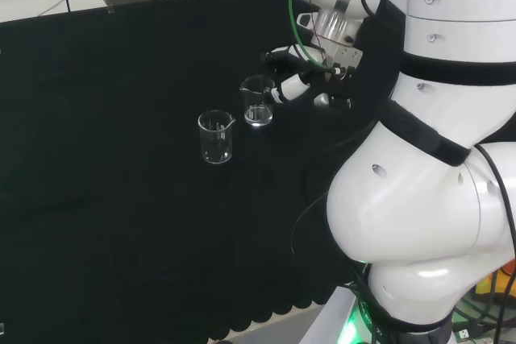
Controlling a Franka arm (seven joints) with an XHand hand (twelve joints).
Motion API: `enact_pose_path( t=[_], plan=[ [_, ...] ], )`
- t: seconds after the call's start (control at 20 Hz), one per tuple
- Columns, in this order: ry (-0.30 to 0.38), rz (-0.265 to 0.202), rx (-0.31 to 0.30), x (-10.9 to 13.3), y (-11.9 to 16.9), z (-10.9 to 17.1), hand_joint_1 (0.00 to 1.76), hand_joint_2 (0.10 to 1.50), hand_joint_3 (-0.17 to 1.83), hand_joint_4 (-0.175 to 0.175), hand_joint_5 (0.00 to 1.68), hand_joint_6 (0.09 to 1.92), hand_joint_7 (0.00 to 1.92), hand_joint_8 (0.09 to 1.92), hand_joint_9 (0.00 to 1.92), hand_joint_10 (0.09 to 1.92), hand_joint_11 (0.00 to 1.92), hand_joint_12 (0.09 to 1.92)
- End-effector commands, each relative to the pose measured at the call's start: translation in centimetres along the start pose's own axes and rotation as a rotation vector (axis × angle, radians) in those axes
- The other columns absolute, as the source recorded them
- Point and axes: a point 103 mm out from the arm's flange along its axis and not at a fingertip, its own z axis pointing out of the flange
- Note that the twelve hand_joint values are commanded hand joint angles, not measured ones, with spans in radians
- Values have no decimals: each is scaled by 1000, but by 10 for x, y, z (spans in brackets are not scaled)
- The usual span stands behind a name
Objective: Pick up the beaker on the right.
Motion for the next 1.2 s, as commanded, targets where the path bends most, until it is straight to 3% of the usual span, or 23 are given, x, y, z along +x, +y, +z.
enact_pose_path(
  t=[0.05, 0.2, 0.4, 0.95, 1.2],
  plan=[
    [97, -35, -52, -13, 7, 9, 846, 509, 719, -31, 432, 87, 297, 741, 407, 671, 96, 1402],
    [143, -76, -57, -14, 11, 12, 882, 512, 709, -32, 451, 87, 322, 758, 428, 672, 117, 1395],
    [153, -115, -49, -15, 14, 16, 902, 513, 702, -31, 459, 87, 322, 764, 417, 663, 120, 1387],
    [160, -125, -30, -13, 21, 33, 914, 512, 699, -28, 474, 87, 313, 773, 392, 656, 54, 1385],
    [199, -128, -36, -14, 25, 41, 939, 513, 700, -27, 489, 87, 310, 775, 380, 655, 29, 1386]
  ],
)
